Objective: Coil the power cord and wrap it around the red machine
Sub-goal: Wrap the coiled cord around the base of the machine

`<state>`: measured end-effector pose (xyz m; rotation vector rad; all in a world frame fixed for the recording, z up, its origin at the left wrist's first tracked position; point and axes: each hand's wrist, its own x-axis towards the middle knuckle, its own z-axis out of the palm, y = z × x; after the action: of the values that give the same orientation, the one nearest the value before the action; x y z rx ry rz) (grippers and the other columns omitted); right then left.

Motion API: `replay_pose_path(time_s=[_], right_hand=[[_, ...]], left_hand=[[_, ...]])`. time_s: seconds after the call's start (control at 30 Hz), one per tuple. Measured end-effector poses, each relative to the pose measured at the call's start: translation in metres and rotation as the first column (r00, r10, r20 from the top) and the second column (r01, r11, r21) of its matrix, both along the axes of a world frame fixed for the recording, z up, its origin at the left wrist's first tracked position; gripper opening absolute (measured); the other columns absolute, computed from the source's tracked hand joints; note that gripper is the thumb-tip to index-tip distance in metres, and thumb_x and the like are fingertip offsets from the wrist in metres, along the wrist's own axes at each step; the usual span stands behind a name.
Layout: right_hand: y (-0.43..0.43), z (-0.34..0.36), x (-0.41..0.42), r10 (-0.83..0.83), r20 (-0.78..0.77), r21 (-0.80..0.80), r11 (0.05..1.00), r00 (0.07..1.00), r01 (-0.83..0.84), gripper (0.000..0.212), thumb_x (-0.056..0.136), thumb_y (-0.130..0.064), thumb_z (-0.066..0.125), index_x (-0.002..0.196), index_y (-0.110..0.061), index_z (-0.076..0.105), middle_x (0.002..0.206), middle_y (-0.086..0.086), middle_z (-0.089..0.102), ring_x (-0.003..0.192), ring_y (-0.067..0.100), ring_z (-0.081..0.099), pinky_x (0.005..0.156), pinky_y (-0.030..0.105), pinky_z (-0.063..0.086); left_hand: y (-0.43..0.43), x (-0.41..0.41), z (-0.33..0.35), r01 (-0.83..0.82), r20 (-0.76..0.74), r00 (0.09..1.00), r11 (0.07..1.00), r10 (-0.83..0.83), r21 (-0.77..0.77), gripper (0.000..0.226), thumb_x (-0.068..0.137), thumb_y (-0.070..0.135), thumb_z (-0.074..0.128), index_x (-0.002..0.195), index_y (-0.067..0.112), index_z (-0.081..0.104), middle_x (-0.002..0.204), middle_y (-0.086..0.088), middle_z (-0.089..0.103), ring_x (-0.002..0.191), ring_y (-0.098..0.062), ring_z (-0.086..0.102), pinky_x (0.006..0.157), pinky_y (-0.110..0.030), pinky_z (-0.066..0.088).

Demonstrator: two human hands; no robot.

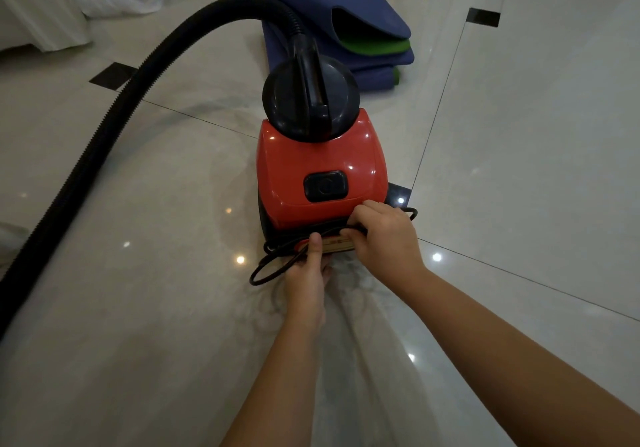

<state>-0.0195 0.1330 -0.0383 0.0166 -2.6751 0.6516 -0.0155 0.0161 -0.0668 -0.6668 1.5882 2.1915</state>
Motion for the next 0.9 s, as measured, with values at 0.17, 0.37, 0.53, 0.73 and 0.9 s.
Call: replay_pose_path(time_s=[0.17,0.37,0.53,0.73,0.9], right_hand=[[0.001,0.001,0.003,0.035,-0.041,-0.036,0.999,0.999,-0.036,0.011,0.076,-0.020,0.065,0.077,-0.009,0.061,0.065,0.003,0.066,0.059,0.022,0.061,0.057,0.037,0.049],[0.008,-0.001,0.003,0.128,-0.078,0.096,0.988,0.989,-0.120,0.018,0.081,-0.019,0.053,0.070,-0.008,0.062,0.065,0.005,0.064,0.057,0.022,0.059,0.052,0.029,0.043],[0.007,-0.003,0.001,0.140,-0.123,0.140,0.983,0.982,-0.123,0.020,0.081,-0.017,0.054,0.066,-0.007,0.062,0.061,0.006,0.063,0.053,0.022,0.057,0.045,0.031,0.047],[0.020,-0.004,0.005,0.261,-0.115,0.214,0.949,0.958,-0.233,0.006,0.079,-0.007,0.063,0.077,-0.003,0.067,0.071,0.012,0.061,0.053,0.020,0.052,0.044,0.028,0.045],[0.030,-0.004,0.005,0.303,-0.078,0.236,0.931,0.950,-0.277,0.013,0.077,-0.003,0.067,0.089,-0.005,0.070,0.073,0.012,0.060,0.057,0.021,0.054,0.045,0.030,0.047]], left_hand=[[0.008,-0.006,0.002,-0.133,0.051,0.990,0.991,0.134,-0.007,0.085,0.062,0.061,0.064,0.126,0.007,0.053,0.115,-0.013,0.068,0.101,-0.025,0.068,0.090,-0.038,0.054],[0.005,-0.006,0.001,-0.124,0.056,0.991,0.992,0.123,0.020,0.084,0.060,0.054,0.067,0.129,0.008,0.051,0.119,-0.013,0.066,0.105,-0.025,0.067,0.092,-0.039,0.053],[0.007,-0.001,-0.002,-0.140,0.019,0.990,0.990,0.140,0.015,0.074,0.070,0.047,0.071,0.132,0.012,0.050,0.123,-0.010,0.065,0.110,-0.025,0.064,0.097,-0.041,0.051],[0.012,-0.005,0.001,-0.232,0.067,0.970,0.972,0.234,-0.029,0.053,0.074,0.036,0.071,0.118,0.008,0.060,0.116,-0.014,0.067,0.106,-0.028,0.065,0.097,-0.045,0.050],[0.009,-0.011,0.001,-0.227,0.101,0.969,0.974,0.226,-0.002,0.046,0.081,0.019,0.067,0.124,0.005,0.056,0.117,-0.016,0.066,0.106,-0.028,0.064,0.091,-0.039,0.053]])
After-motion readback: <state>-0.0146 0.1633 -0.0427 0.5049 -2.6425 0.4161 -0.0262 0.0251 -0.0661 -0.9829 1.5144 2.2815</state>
